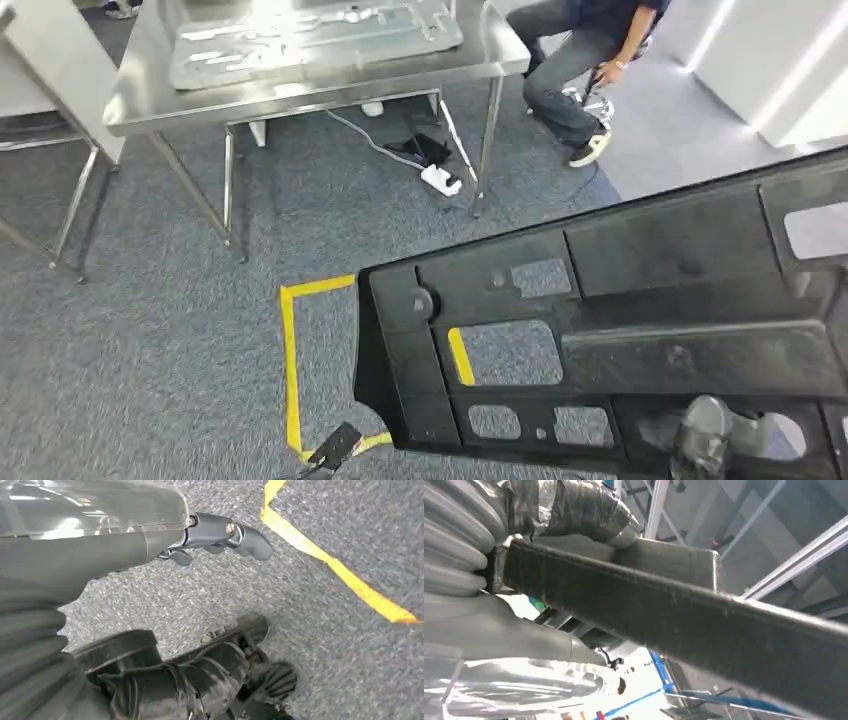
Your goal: Take the parts from the cabinet and place them on the table.
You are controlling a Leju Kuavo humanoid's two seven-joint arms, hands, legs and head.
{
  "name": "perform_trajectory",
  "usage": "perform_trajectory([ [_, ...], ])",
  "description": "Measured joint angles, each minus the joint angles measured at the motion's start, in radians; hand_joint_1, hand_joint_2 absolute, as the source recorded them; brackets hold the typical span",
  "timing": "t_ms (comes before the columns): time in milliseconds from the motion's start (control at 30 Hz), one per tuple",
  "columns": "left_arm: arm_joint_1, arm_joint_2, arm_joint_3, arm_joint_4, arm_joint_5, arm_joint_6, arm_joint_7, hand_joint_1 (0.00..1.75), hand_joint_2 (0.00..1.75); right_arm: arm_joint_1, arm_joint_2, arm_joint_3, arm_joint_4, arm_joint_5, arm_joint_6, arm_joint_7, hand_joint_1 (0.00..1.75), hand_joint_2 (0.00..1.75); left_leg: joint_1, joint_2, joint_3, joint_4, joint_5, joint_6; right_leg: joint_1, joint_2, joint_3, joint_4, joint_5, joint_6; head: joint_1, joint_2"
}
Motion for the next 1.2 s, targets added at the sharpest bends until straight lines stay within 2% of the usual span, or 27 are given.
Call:
perform_trajectory([
  [100, 0.0, 0.0, 0.0, 0.0, -0.001, 0.0, 0.0, 0.0, 1.75, 0.001, 0.0, 0.0, 0.0, 0.0, 0.0, 0.0, 1.64, 1.75, 0.002, -0.001, -0.001, 0.001, 0.001, -0.002, 0.002, -0.003, -0.001, -0.001, 0.0, -0.001, 0.001, 0.0],
  [133, 0.002, 0.0, 0.0, 0.0, -0.003, 0.0, 0.0, 0.0, 1.75, -0.001, 0.001, 0.0, 0.001, 0.001, 0.0, 0.001, 1.64, 1.75, 0.004, -0.012, -0.005, -0.005, 0.003, -0.007, 0.006, -0.01, 0.0, 0.001, -0.001, -0.01, 0.001, 0.0],
  [167, 0.005, 0.003, 0.0, 0.0, -0.008, 0.0, 0.004, 0.0, 1.75, -0.005, 0.004, 0.002, 0.001, 0.007, -0.004, 0.001, 1.64, 1.75, 0.007, -0.016, -0.009, -0.002, 0.002, -0.014, -0.004, -0.037, 0.007, -0.009, 0.003, -0.027, 0.0, 0.0],
  [200, -0.007, 0.002, 0.0, 0.0, -0.022, -0.005, 0.015, 0.0, 1.75, -0.005, 0.006, 0.007, -0.001, 0.031, -0.032, 0.007, 1.64, 1.75, 0.0, 0.104, -0.065, 0.115, -0.059, -0.027, 0.003, -0.071, 0.019, -0.014, -0.002, -0.039, -0.015, 0.0],
  [267, -0.014, 0.002, 0.0, 0.0, -0.032, -0.01, 0.021, 0.0, 1.75, -0.003, 0.006, 0.013, -0.004, 0.05, -0.053, 0.018, 1.64, 1.75, 0.004, 0.12, -0.144, 0.257, -0.114, -0.032, 0.007, -0.103, 0.022, -0.014, -0.008, -0.042, -0.015, 0.0],
  [300, -0.014, 0.0, 0.0, 0.0, -0.037, -0.011, 0.025, 0.0, 1.75, -0.001, 0.006, 0.016, -0.004, 0.056, -0.061, 0.022, 1.64, 1.75, 0.004, 0.122, -0.162, 0.285, -0.114, -0.032, 0.008, -0.116, 0.025, -0.013, -0.011, -0.042, -0.013, 0.0],
  [333, -0.014, 0.0, -0.001, 0.0, -0.037, -0.012, 0.028, 0.0, 1.75, 0.001, 0.006, 0.016, -0.006, 0.06, -0.067, 0.024, 1.64, 1.75, 0.004, 0.123, -0.155, 0.267, -0.091, -0.03, 0.008, -0.128, 0.028, -0.013, -0.014, -0.042, -0.014, 0.0],
  [367, -0.014, 0.0, -0.001, 0.0, -0.038, -0.012, 0.03, 0.0, 1.75, 0.001, 0.006, 0.017, -0.008, 0.062, -0.07, 0.028, 1.64, 1.75, 0.004, 0.125, -0.124, 0.207, -0.052, -0.025, 0.009, -0.139, 0.034, -0.014, -0.017, -0.041, -0.014, 0.0],
  [400, -0.015, 0.0, -0.001, 0.0, -0.04, -0.012, 0.031, 0.0, 1.75, 0.001, 0.006, 0.017, -0.01, 0.063, -0.071, 0.031, 1.64, 1.75, 0.003, 0.133, -0.078, 0.119, -0.006, -0.018, 0.01, -0.15, 0.041, -0.014, -0.022, -0.04, -0.013, 0.0],
  [433, -0.017, 0.0, -0.001, 0.0, -0.044, -0.012, 0.034, 0.0, 1.75, 0.001, 0.006, 0.017, -0.013, 0.066, -0.073, 0.033, 1.64, 1.75, -0.002, 0.159, -0.029, 0.031, 0.03, -0.007, 0.012, -0.16, 0.048, -0.015, -0.027, -0.038, -0.014, 0.0],
  [467, -0.021, 0.0, -0.002, 0.0, -0.05, -0.014, 0.036, 0.0, 1.75, 0.0, 0.005, 0.017, -0.015, 0.071, -0.073, 0.037, 1.64, 1.75, -0.014, 0.202, -0.015, 0.003, 0.011, 0.003, 0.016, -0.167, 0.053, -0.017, -0.031, -0.034, -0.012, 0.0],
  [600, -0.023, 0.003, -0.002, 0.0, -0.056, -0.017, 0.046, 0.0, 1.75, -0.004, 0.005, 0.018, -0.018, 0.077, -0.078, 0.049, 1.64, 1.75, -0.019, 0.16, -0.008, -0.018, 0.016, 0.01, 0.023, -0.2, 0.073, -0.04, -0.033, -0.009, -0.014, 0.0],
  [633, -0.02, 0.001, -0.002, 0.0, -0.057, -0.018, 0.047, 0.0, 1.75, -0.006, 0.004, 0.017, -0.019, 0.077, -0.078, 0.051, 1.64, 1.75, -0.004, 0.148, 0.01, -0.039, 0.025, 0.015, 0.015, -0.174, 0.076, -0.033, -0.042, -0.002, -0.011, 0.0],
  [667, -0.022, 0.0, -0.003, 0.0, -0.058, -0.018, 0.047, 0.0, 1.75, -0.005, 0.004, 0.018, -0.02, 0.078, -0.078, 0.051, 1.64, 1.75, -0.003, 0.139, 0.016, -0.046, 0.026, 0.02, 0.016, -0.137, 0.066, -0.007, -0.06, -0.004, -0.004, 0.0],
  [700, -0.026, 0.0, -0.003, 0.0, -0.058, -0.018, 0.047, 0.0, 1.75, -0.006, 0.004, 0.018, -0.022, 0.078, -0.079, 0.05, 1.64, 1.75, -0.004, 0.13, 0.018, -0.046, 0.027, 0.026, 0.016, -0.11, 0.034, 0.056, -0.094, -0.005, -0.002, 0.0],
  [767, -0.028, -0.005, -0.003, 0.0, -0.059, -0.02, 0.047, 0.0, 1.75, -0.003, 0.003, 0.018, -0.022, 0.078, -0.081, 0.05, 1.64, 1.75, -0.006, 0.104, 0.018, -0.045, 0.024, 0.03, 0.017, -0.09, -0.055, 0.21, -0.15, -0.005, 0.002, 0.0],
  [800, -0.027, -0.005, -0.003, 0.0, -0.059, -0.02, 0.047, 0.0, 1.75, -0.002, 0.002, 0.018, -0.022, 0.078, -0.083, 0.05, 1.64, 1.75, -0.006, 0.092, 0.018, -0.044, 0.022, 0.031, 0.018, -0.088, -0.086, 0.25, -0.152, -0.004, 0.002, 0.0],
  [833, -0.025, -0.005, -0.003, 0.0, -0.058, -0.021, 0.047, 0.0, 1.75, -0.002, 0.002, 0.018, -0.022, 0.078, -0.084, 0.05, 1.64, 1.75, -0.006, 0.077, 0.02, -0.041, 0.019, 0.029, 0.018, -0.088, -0.094, 0.242, -0.124, -0.003, 0.003, 0.0],
  [867, -0.024, -0.005, -0.003, 0.0, -0.059, -0.021, 0.047, 0.0, 1.75, -0.002, 0.002, 0.018, -0.022, 0.078, -0.085, 0.05, 1.64, 1.75, -0.005, 0.063, 0.021, -0.037, 0.015, 0.028, 0.016, -0.087, -0.079, 0.191, -0.079, -0.003, 0.003, 0.0],
  [900, -0.025, -0.005, -0.003, 0.0, -0.059, -0.021, 0.048, 0.0, 1.75, -0.002, 0.002, 0.018, -0.022, 0.078, -0.085, 0.05, 1.64, 1.75, -0.004, 0.048, 0.023, -0.029, 0.01, 0.025, 0.014, -0.082, -0.045, 0.106, -0.022, -0.004, 0.003, 0.0],
  [933, -0.025, -0.006, -0.003, 0.0, -0.059, -0.021, 0.048, 0.0, 1.75, -0.003, 0.002, 0.018, -0.022, 0.079, -0.085, 0.05, 1.64, 1.75, -0.003, 0.035, 0.023, -0.02, 0.003, 0.021, 0.011, -0.057, -0.01, 0.016, 0.026, -0.004, 0.003, 0.0],
  [967, -0.025, -0.007, -0.003, 0.0, -0.06, -0.023, 0.05, 0.0, 1.75, -0.004, 0.001, 0.018, -0.021, 0.079, -0.085, 0.051, 1.64, 1.75, -0.002, 0.025, 0.018, -0.016, -0.001, 0.017, 0.006, -0.003, -0.002, -0.001, 0.001, -0.005, 0.003, 0.0],
  [1000, -0.029, -0.008, -0.004, 0.0, -0.06, -0.025, 0.052, 0.0, 1.75, 0.001, 0.0, 0.018, -0.024, 0.081, -0.085, 0.053, 1.64, 1.75, -0.006, 0.018, 0.01, 0.0, -0.006, 0.011, 0.005, 0.009, -0.004, -0.025, 0.002, -0.004, 0.002, 0.0],
  [1100, -0.025, -0.008, -0.004, 0.0, -0.06, -0.04, 0.054, 0.0, 1.75, -0.005, -0.002, 0.018, -0.027, 0.061, -0.083, 0.047, 1.64, 1.75, 0.002, -0.003, 0.009, -0.017, -0.002, -0.009, 0.014, -0.013, 0.012, -0.022, 0.003, -0.02, 0.005, 0.0],
  [1133, -0.023, -0.007, -0.004, -0.001, -0.06, -0.044, 0.055, 0.0, 1.75, -0.004, -0.002, 0.018, -0.032, 0.032, -0.08, 0.038, 1.64, 1.75, 0.002, 0.017, 0.008, -0.012, -0.007, -0.013, 0.004, -0.023, 0.02, -0.035, 0.006, -0.028, 0.002, 0.0],
  [1167, -0.025, -0.008, -0.004, -0.001, -0.06, -0.047, 0.055, 0.0, 1.75, -0.001, -0.002, 0.018, -0.033, 0.015, -0.079, 0.031, 1.64, 1.75, -0.004, 0.064, -0.002, 0.013, -0.018, -0.019, 0.004, -0.029, 0.03, -0.039, 0.003, -0.032, 0.002, 0.0],
  [1200, -0.029, -0.009, -0.004, -0.001, -0.059, -0.051, 0.056, 0.0, 1.75, 0.0, -0.002, 0.018, -0.036, 0.002, -0.079, 0.024, 1.64, 1.75, -0.002, 0.093, -0.03, 0.068, -0.044, -0.024, 0.004, -0.04, 0.036, -0.04, 0.0, -0.037, -0.01, 0.0],
])
